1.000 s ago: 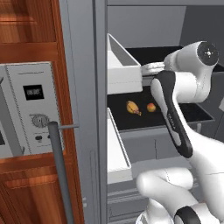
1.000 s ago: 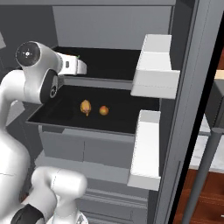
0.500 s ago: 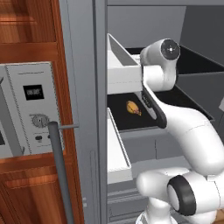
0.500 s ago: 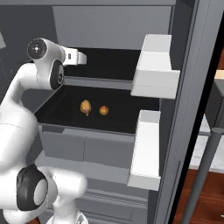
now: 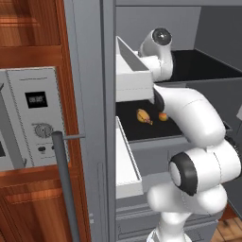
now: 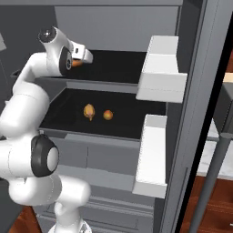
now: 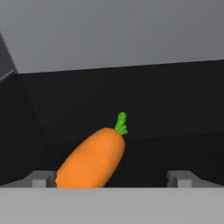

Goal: Open the fridge, remove the apple, carrot, and chicken drumstick, and place them on any counter.

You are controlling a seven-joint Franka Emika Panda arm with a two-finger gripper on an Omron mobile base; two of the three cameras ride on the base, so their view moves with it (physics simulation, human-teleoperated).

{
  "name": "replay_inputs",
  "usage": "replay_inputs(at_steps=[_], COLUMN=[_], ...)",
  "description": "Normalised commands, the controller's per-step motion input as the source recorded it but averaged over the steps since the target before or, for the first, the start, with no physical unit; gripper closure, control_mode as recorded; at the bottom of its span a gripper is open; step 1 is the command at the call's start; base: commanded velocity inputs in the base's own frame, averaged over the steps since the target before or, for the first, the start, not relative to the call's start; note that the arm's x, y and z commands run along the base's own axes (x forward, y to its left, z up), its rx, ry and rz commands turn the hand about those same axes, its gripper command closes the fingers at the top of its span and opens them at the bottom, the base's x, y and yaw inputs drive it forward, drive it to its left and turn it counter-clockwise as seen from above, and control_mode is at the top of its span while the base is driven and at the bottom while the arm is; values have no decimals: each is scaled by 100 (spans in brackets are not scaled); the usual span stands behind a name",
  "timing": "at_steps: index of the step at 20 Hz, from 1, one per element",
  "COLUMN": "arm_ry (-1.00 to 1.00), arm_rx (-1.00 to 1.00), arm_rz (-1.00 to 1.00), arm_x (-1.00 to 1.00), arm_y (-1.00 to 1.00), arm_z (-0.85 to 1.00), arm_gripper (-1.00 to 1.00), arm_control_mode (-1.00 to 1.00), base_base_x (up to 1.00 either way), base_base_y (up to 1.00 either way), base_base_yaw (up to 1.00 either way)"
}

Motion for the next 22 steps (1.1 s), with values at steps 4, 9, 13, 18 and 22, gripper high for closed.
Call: replay_inputs(at_steps=[4,9,13,18,22], arm_ry=[15,5,0,0,0], arm_rx=[4,5,3,5,11], arm_rz=[-2,-3,-11,-12,-9], arm_x=[46,4,-15,-3,44], arm_y=[16,10,0,0,0], arm_z=[0,-8,-47,-52,-24], arm_gripper=[-100,-100,-100,-100,-100], arm_control_mode=[-100,-100,-100,-100,-100], base_base_x=[0,0,0,0,0], base_base_y=[0,0,0,0,0], base_base_yaw=[0,0,0,0,0])
